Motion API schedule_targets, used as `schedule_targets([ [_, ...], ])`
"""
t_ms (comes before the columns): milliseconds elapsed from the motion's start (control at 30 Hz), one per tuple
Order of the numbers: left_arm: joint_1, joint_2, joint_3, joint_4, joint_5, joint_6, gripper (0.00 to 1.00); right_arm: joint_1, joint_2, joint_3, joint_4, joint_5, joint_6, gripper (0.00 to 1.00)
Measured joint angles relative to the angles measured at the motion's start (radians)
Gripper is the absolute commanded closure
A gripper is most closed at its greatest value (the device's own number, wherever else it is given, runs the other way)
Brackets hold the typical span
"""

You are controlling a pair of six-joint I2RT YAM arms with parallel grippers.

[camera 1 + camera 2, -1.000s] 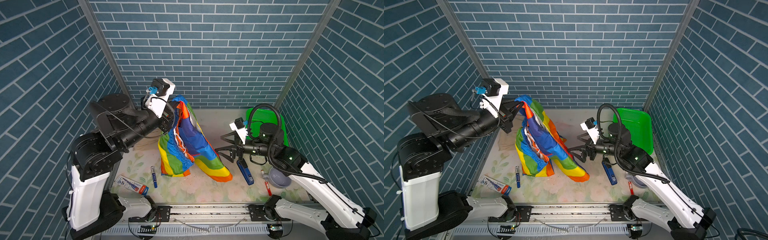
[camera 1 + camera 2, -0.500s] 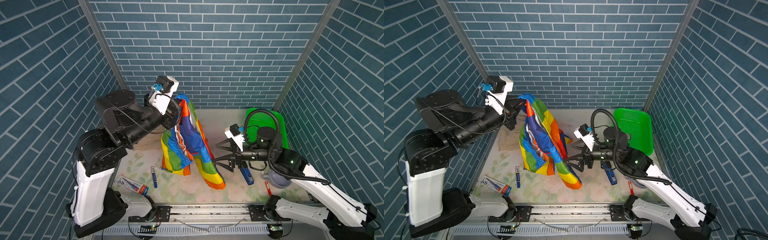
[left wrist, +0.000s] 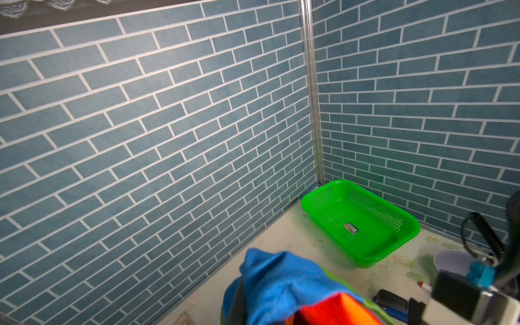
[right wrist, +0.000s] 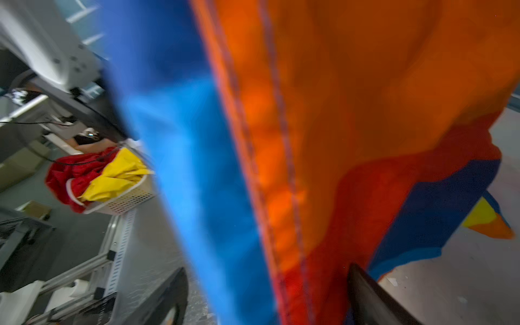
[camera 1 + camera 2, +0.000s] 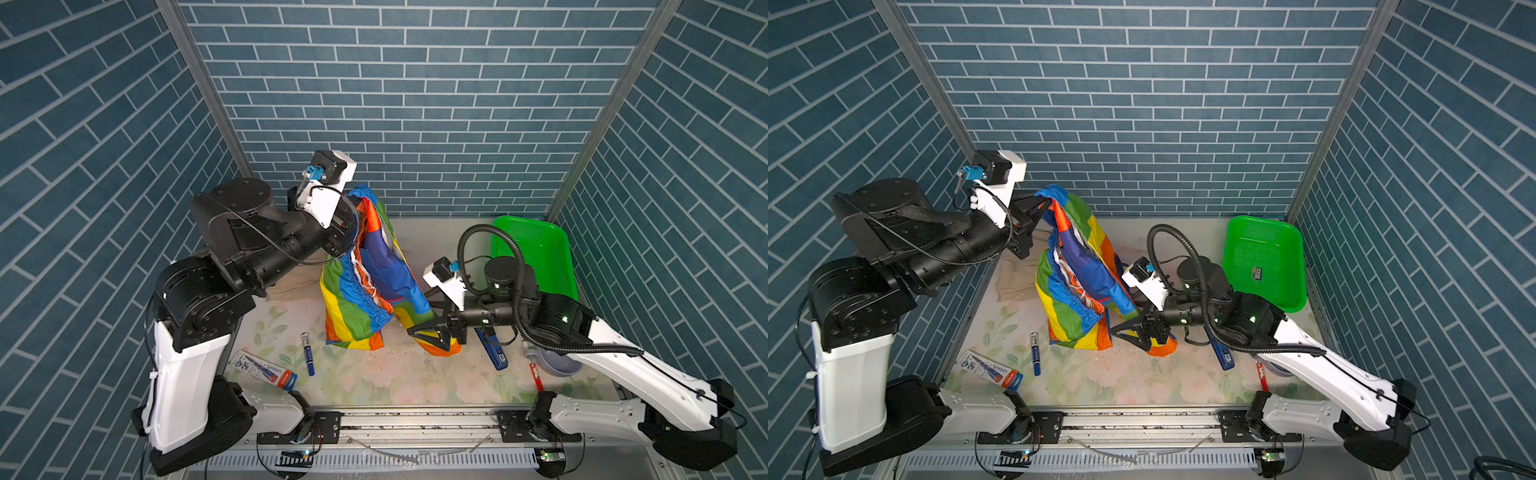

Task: Fold and stack the shorts
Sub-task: 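Lift and stretch the rainbow shorts up between both grippers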

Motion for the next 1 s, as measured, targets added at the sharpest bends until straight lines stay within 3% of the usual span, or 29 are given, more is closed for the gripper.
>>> schedule_targets([
  [33,0.001,0.0,0.0,0.0,0.0,0.0,0.99,-0.003,0.006,-0.002,-0.002,0.023,-0.011,0.47],
  [67,0.002,0.0,0.0,0.0,0.0,0.0,0.99,-0.01,0.008,-0.005,-0.002,0.049,-0.024,0.72],
  [133,0.002,-0.001,0.0,0.0,0.0,0.0,0.99,-0.039,0.009,-0.005,0.0,0.08,-0.028,1.0],
  [367,0.022,-0.023,-0.077,0.004,0.012,0.0,0.99,-0.345,0.064,0.008,0.04,0.163,-0.009,1.0],
  [467,0.098,-0.015,-0.151,0.01,0.076,-0.027,0.99,-0.468,0.129,0.087,0.04,0.222,0.003,1.0],
  [600,0.289,0.014,-0.274,0.067,0.264,-0.12,1.0,-0.597,0.205,0.257,0.047,0.308,0.038,1.0],
  [767,0.47,0.079,-0.364,0.203,0.553,-0.264,1.0,-0.634,0.187,0.354,0.106,0.362,0.053,1.0],
  [900,0.562,0.106,-0.373,0.326,0.78,-0.399,1.0,-0.633,0.174,0.396,0.122,0.36,0.042,1.0],
  [1000,0.597,0.104,-0.397,0.4,0.881,-0.476,1.0,-0.633,0.157,0.394,0.113,0.333,0.043,1.0],
])
